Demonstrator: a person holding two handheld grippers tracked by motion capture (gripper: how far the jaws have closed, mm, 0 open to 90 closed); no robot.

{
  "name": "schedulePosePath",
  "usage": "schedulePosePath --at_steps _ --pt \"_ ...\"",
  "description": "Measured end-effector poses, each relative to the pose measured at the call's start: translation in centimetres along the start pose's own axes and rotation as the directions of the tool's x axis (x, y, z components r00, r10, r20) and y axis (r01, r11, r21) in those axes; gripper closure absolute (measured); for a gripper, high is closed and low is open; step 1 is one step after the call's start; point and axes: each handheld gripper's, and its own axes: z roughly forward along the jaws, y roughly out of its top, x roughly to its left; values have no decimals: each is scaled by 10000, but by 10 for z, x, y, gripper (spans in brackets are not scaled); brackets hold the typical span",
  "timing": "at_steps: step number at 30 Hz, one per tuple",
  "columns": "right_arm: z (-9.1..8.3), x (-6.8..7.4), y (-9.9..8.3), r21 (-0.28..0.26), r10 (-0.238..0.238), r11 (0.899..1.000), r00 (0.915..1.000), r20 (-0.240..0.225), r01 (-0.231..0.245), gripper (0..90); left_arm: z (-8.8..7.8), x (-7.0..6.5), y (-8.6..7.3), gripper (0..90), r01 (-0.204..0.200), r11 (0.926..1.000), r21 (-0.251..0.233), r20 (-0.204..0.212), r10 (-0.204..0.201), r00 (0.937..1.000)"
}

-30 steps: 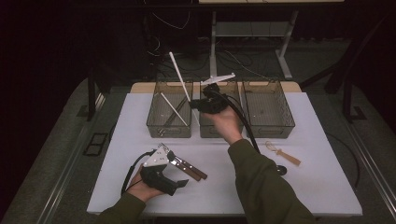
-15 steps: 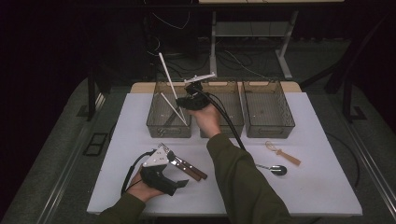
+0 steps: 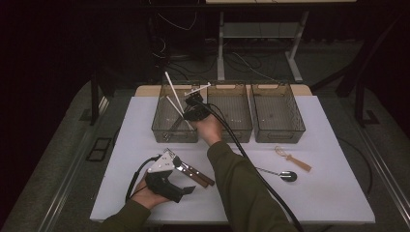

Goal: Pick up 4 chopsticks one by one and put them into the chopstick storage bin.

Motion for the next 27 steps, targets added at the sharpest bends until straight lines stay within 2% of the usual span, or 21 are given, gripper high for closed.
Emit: schedulePosePath --at_steps 4,13,18,23,27 --pt "7 2 -1 454 -128 9989 9995 289 115 853 0 0 0 0 11 10000 20 25 -11 10000" --pt "1 2 1 223 -401 9990 9985 361 393 693 0 0 0 0 -20 10000 12 38 20 10000" --pt "-9 3 2 -22 -628 9980 9980 -31 627 590 0 0 0 0 -86 10000 15 21 86 10000" --pt "-22 2 -1 -335 -676 9973 9952 -710 654 479 0 0 0 0 -11 10000 -26 5 11 10000" --pt "-36 0 -8 -672 -971 9936 9914 -882 913 423 0 -1 0 0 44 10000 -14 -10 -44 10000"
